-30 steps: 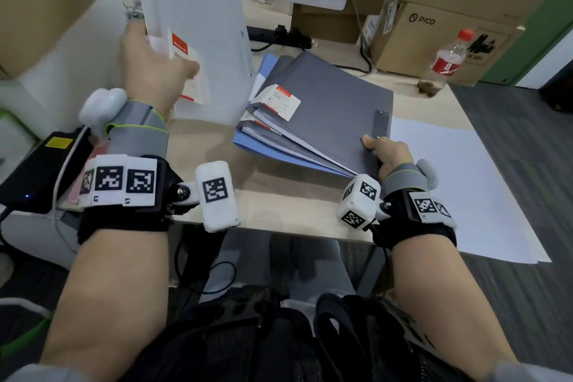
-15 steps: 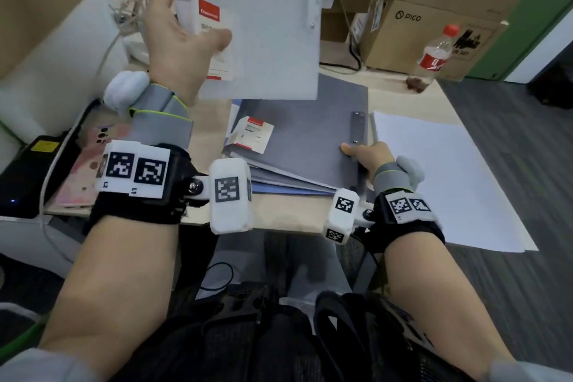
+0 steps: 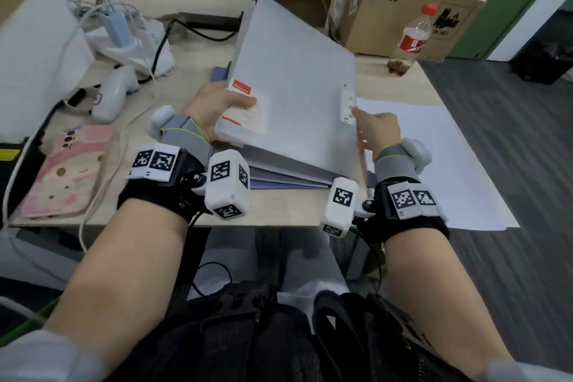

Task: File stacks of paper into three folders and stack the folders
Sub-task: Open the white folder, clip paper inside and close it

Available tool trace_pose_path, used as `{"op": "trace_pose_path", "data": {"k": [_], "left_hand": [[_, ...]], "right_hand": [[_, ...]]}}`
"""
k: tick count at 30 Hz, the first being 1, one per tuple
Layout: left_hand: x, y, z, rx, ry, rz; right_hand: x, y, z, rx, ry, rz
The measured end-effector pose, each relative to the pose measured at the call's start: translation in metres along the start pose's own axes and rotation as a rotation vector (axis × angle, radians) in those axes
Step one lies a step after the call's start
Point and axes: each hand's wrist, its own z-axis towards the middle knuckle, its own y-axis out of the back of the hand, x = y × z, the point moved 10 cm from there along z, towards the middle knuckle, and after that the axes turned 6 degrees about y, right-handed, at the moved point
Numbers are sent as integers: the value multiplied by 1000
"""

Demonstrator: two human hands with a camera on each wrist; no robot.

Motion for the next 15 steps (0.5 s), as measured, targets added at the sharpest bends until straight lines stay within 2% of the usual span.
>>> {"op": "trace_pose_path", "data": {"k": [3,7,9,12,15], "left_hand": [[7,-1,6,-2,74,75],[-2,19,10,-198,56,455],[-7,25,10,-254,61,638],[-1,27,17,-224,117,806],[13,32,23,-201,190,814]], "right_hand": [[-7,-2,1,62,-32,-188],[-9,-7,2,121,-27,-292],[-9,-10,1,152,-24,-323],[-8,-15,0,170,-23,-303],[-10,-20,-1,163,-52,-212]]}}
